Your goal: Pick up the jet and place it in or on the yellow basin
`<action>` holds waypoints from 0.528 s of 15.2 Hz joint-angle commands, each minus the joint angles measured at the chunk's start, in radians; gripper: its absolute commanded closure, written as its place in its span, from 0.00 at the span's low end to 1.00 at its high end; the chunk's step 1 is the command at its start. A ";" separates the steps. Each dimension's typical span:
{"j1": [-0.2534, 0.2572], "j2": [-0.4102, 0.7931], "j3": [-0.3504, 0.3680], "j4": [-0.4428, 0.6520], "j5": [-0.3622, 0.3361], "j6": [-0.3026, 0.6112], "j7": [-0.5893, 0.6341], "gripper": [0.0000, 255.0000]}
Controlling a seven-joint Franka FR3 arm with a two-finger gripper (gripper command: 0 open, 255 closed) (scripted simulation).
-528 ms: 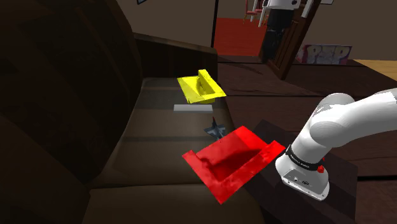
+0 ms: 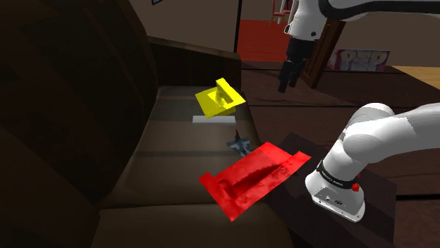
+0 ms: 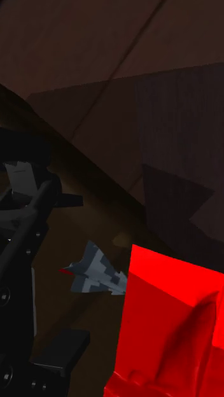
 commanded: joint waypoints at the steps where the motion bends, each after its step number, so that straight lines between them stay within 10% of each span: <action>1: 0.001 -0.028 0.027 -0.075 0.030 0.064 0.039 0.00; 8: 0.042 -0.042 0.155 -0.291 0.165 0.326 0.177 0.00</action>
